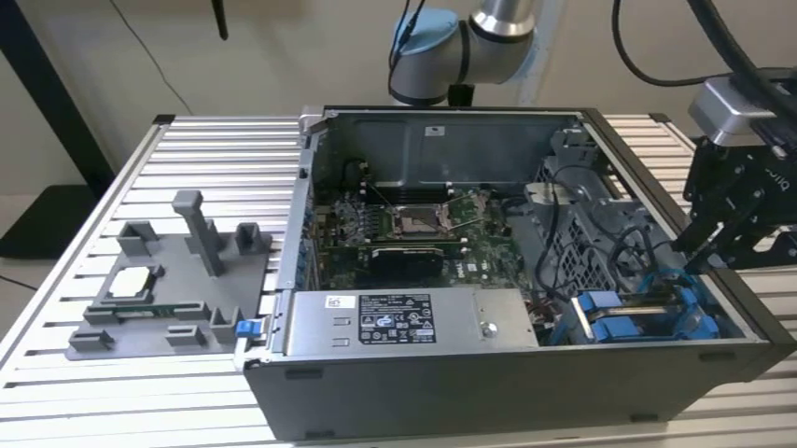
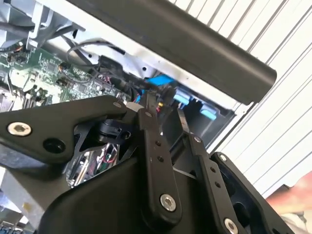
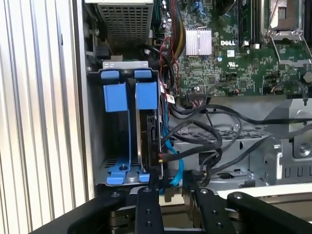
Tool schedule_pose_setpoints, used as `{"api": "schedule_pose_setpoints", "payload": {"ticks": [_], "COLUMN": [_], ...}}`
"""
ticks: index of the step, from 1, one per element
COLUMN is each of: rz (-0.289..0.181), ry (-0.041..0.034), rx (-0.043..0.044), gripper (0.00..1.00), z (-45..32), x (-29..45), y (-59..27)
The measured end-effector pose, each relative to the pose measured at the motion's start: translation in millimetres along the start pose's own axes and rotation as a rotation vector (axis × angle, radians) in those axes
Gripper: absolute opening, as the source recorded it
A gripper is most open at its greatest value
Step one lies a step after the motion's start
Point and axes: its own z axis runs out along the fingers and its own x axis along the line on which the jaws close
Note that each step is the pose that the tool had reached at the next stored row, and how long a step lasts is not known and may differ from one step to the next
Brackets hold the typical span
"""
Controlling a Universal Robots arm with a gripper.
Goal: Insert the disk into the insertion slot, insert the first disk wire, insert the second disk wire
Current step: 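Insert the second disk wire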
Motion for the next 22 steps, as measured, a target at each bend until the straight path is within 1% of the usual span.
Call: {"api": "schedule_pose_setpoints", "payload": {"ticks": [1,2,5,6,7,10,12,14,16,18,19,22], "rz": [0.001,0.002,0.007,0.009,0.009,0.011,0.012,0.013,0.017,0.025,0.029,0.042], "ry": [0.0006,0.0014,0.0050,0.0057,0.0062,0.0056,0.0033,0.0007,-0.0014,-0.0052,-0.0080,-0.0193], "rx": [-0.0072,-0.0201,-0.0697,-0.0822,-0.0911,-0.1110,-0.1206,-0.1279,-0.1334,-0.1380,-0.1402,-0.1456], "gripper": [1.00,1.00,1.00,1.00,1.00,1.00,1.00,1.00,1.00,1.00,0.00,0.00], "z": [-0.1,0.0,0.2,0.5,0.9,2.3,3.2,4.1,4.9,5.5,5.7,6.2], "x": [-0.3,-0.5,-0.9,-1.1,-1.3,-0.6,1.6,3.7,5.0,5.6,5.7,6.0], "y": [-3.6,-6.5,-13.6,-16.4,-19.6,-27.1,-28.3,-28.5,-28.6,-28.6,-28.7,-28.7]}}
